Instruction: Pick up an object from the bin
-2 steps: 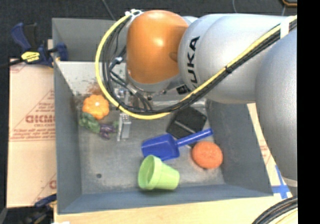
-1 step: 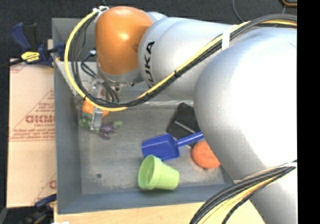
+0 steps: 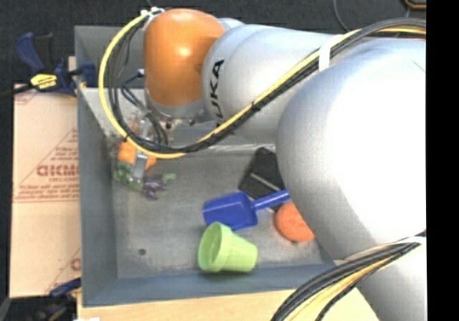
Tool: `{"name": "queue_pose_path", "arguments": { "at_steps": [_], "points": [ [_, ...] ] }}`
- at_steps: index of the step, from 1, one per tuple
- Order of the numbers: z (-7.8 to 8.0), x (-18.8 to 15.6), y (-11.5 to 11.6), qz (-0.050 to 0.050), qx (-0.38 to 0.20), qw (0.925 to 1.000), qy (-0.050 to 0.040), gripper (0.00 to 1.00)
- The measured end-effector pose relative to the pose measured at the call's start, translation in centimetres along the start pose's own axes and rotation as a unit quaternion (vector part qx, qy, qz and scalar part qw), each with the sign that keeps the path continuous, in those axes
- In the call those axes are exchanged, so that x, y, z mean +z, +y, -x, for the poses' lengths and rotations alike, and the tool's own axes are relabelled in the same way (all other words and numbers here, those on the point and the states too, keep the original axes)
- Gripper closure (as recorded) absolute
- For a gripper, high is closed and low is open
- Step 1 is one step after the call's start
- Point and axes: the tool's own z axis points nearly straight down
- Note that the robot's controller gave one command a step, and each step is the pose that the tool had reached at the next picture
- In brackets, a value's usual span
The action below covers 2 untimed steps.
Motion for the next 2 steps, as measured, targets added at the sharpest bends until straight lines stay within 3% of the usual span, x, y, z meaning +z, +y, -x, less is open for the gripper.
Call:
{"name": "queue_pose_path", "arguments": {
  "at_steps": [1,2],
  "points": [
    [-1.0,1.2,1.8,0.0,0.026,0.9996,0.0034,0.0],
    [-0.8,5.7,1.6,0.003,0.002,1.0,-0.0057,0.0]
  ]
}}
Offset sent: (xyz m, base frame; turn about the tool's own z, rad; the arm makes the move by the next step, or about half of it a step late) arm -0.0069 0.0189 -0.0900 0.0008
